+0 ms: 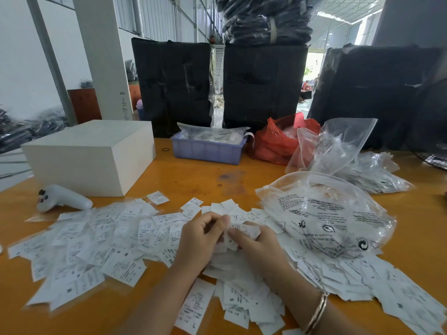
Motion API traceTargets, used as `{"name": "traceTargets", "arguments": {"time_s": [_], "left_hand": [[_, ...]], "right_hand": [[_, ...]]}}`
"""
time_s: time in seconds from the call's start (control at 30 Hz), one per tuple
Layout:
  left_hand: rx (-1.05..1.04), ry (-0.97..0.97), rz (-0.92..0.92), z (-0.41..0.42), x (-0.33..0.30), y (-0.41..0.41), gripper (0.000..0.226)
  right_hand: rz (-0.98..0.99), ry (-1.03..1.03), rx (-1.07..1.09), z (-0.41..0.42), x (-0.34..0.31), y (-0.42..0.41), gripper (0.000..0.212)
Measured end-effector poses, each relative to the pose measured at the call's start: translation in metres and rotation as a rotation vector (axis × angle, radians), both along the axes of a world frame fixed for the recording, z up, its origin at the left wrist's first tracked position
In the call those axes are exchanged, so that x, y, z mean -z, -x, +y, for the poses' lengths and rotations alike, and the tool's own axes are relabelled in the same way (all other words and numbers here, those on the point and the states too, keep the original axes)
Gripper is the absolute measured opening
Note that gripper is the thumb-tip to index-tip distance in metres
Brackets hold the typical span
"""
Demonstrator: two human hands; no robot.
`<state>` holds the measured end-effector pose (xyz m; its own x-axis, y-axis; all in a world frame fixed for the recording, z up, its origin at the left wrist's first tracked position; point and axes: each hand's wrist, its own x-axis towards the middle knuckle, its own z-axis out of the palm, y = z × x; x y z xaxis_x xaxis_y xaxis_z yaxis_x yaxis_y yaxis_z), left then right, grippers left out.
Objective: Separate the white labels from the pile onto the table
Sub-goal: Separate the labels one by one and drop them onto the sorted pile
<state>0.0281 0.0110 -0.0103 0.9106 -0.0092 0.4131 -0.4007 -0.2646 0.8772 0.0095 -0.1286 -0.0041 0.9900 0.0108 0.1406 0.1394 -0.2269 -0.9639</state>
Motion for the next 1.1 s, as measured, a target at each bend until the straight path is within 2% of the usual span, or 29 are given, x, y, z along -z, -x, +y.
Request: {"name": "traceTargets", "arguments": {"time_s": [0.17, 0.33, 0.57, 0.63, 0.7, 0.83, 0.97, 1.1], "left_hand": [[0.184, 0.148, 0.13, 0.003, -0.002, 0.001, 0.008], [0.138, 0.242, 0.191, 0.003, 0.0, -0.002, 0.015], [0.171, 0.15, 0.159, 0.003, 0.001, -0.002, 0.024], [0.112, 0.154, 0.146, 0.005, 0.0, -0.003, 0.023], [0.067, 0.145, 0.134, 0.006, 0.0, -0.005, 0.022], [0.109, 0.06, 0.113, 0.005, 0.001, -0.003, 0.018], [0.079, 0.014, 0.093, 0.008, 0.001, -0.004, 0.009], [0.022, 0.037, 0.088, 0.009, 0.0, -0.004, 0.011]], "right_hand": [[0.011, -0.088, -0.023, -0.002, -0.001, 0.0, 0.026], [-0.009, -0.326, 0.022, -0.009, 0.002, -0.001, 0.02], [-0.138, -0.084, -0.014, -0.01, 0.005, -0.006, 0.021], [-0.165, -0.159, 0.018, -0.01, 0.005, -0.006, 0.008], [-0.187, -0.231, 0.069, -0.014, 0.004, -0.008, 0.006], [-0.204, -0.027, 0.055, -0.013, 0.005, -0.007, 0.013], [-0.26, 0.186, 0.05, -0.007, 0.008, -0.005, 0.013], [-0.29, 0.192, 0.036, -0.005, 0.005, -0.002, 0.011]]}}
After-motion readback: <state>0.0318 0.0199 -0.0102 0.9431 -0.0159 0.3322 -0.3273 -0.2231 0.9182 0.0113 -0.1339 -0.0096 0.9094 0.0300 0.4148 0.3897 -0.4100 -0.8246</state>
